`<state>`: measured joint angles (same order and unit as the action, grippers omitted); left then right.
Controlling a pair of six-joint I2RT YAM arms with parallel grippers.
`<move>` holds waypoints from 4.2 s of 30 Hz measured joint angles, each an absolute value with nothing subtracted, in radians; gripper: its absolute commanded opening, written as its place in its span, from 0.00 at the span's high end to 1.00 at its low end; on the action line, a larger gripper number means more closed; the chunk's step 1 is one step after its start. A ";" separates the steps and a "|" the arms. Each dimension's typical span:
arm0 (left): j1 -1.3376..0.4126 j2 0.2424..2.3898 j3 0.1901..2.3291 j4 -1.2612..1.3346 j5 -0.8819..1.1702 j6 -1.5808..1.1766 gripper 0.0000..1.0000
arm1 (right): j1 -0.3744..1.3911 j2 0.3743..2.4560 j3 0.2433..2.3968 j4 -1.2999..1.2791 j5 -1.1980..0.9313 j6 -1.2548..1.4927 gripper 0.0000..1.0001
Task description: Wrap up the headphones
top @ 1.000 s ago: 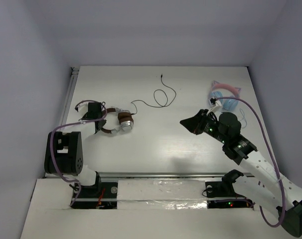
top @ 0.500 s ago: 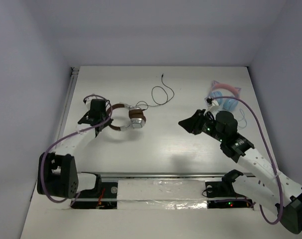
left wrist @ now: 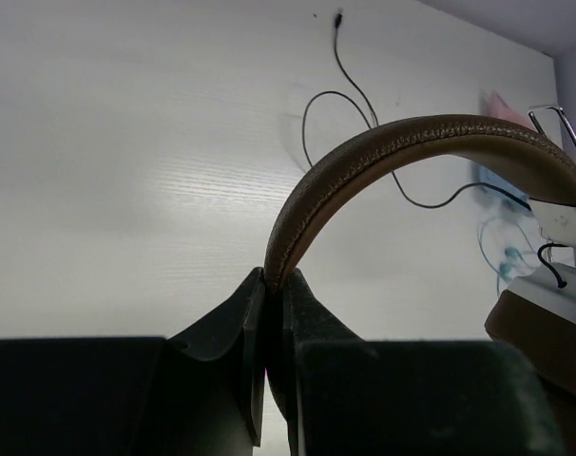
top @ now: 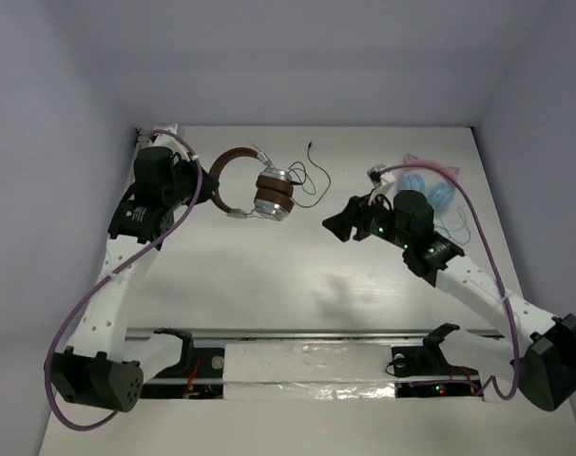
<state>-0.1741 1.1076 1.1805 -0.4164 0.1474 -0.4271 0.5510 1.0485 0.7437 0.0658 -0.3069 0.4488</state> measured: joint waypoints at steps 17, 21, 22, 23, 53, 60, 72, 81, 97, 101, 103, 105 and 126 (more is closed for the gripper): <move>-0.184 1.017 1.268 -0.529 0.355 -0.396 1.00 | 0.551 1.381 0.844 0.262 -0.408 0.264 0.29; -0.184 0.999 1.280 -0.529 0.385 -0.395 1.00 | 0.551 1.439 0.878 0.303 -0.430 0.258 0.31; -0.184 0.996 1.280 -0.529 0.393 -0.395 1.00 | 0.551 1.452 0.889 0.313 -0.434 0.257 0.31; -0.184 0.995 1.280 -0.529 0.399 -0.395 1.00 | 0.551 1.465 0.899 0.323 -0.442 0.257 0.32; -0.184 0.981 1.321 -0.489 0.542 -0.477 1.00 | 0.591 1.568 0.841 0.801 -0.465 0.422 0.17; -0.184 0.965 1.321 -0.489 0.554 -0.492 1.00 | 0.605 1.543 0.827 0.892 -0.391 0.432 0.18; -0.184 0.949 1.356 -0.481 0.588 -0.518 1.00 | 0.630 1.642 0.827 1.027 -0.393 0.522 0.72; -0.184 0.942 1.264 -0.303 0.582 -0.614 1.00 | 0.665 1.625 0.755 1.054 -0.425 0.580 0.92; -0.374 0.911 0.807 0.071 -0.045 -0.860 1.00 | 1.050 1.515 0.772 0.496 -0.090 0.615 0.98; -0.423 0.912 0.753 0.096 -0.207 -0.863 1.00 | 1.119 1.470 0.772 0.365 0.005 0.630 0.99; -0.431 0.915 0.735 0.102 -0.271 -0.862 1.00 | 1.140 1.440 0.771 0.320 0.044 0.641 0.99; -0.432 0.917 0.726 0.104 -0.321 -0.862 1.00 | 1.156 1.411 0.769 0.294 0.074 0.654 0.99; -0.710 0.987 0.638 0.061 -0.778 -0.733 1.00 | 1.279 1.243 0.859 -0.062 0.157 0.653 1.00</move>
<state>-0.7105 0.9871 0.6380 0.0612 -0.7780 -0.7326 1.2789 1.2434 0.8589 -0.0624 0.1566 0.6529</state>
